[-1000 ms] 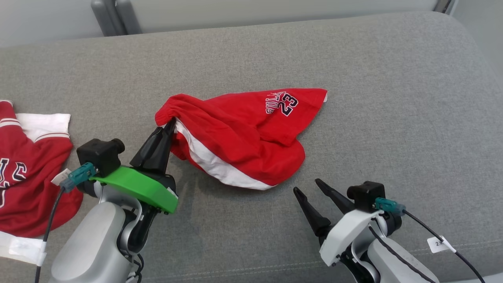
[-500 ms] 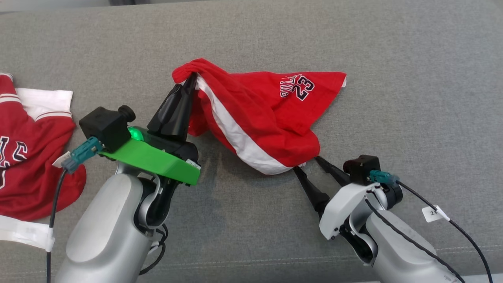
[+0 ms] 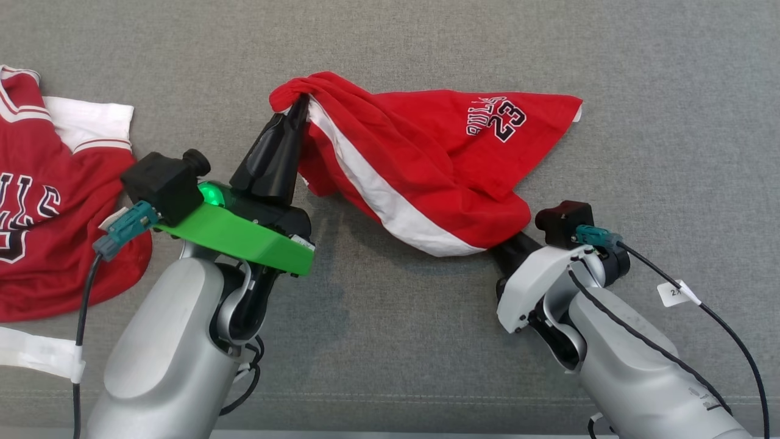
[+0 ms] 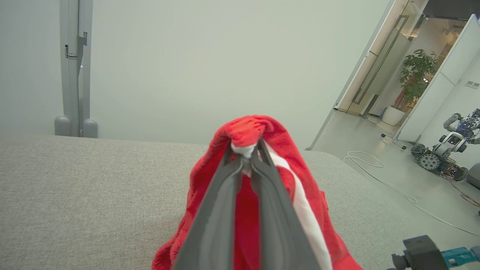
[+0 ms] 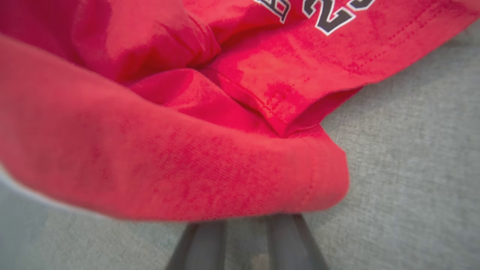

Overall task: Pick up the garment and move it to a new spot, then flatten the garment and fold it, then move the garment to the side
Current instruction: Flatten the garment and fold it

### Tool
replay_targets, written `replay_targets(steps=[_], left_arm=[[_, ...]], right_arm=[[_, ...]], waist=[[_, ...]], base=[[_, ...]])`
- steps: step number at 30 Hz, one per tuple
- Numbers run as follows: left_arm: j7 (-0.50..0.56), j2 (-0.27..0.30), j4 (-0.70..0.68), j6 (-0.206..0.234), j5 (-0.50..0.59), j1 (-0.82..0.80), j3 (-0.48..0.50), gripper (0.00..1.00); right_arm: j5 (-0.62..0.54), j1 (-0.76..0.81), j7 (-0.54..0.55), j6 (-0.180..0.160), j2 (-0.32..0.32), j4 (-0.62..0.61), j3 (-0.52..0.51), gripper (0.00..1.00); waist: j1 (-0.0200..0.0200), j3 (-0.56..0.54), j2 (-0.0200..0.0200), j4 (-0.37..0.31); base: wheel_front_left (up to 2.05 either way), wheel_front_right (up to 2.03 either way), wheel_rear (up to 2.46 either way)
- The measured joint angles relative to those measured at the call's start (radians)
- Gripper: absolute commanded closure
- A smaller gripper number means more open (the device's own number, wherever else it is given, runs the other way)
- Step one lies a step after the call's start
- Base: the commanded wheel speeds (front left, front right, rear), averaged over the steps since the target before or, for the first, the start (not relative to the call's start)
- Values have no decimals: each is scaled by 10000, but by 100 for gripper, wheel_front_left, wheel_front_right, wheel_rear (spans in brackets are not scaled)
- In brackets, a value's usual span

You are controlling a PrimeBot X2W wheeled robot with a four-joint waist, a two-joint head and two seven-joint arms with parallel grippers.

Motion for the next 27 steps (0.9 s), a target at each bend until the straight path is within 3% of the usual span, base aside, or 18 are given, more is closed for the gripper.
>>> replay_targets(steps=[13, 19, 27], left_arm=[[0, 209, 242, 0, 343, 310, 867, 100], [0, 520, 570, 0, 420, 761, 905, 100], [190, 949, 679, 0, 299, 1502, 393, 100]], right_arm=[[537, 215, -487, 4, 12, 58, -63, 100], [512, -174, -809, 4, -587, -932, -834, 100], [477, -463, -848, 4, -721, -2847, -1507, 100]], waist=[[0, -629, 0, -225], [0, -985, 0, -503], [0, -1524, 0, -963]], base=[[0, 0, 0], [0, 0, 0], [0, 0, 0]])
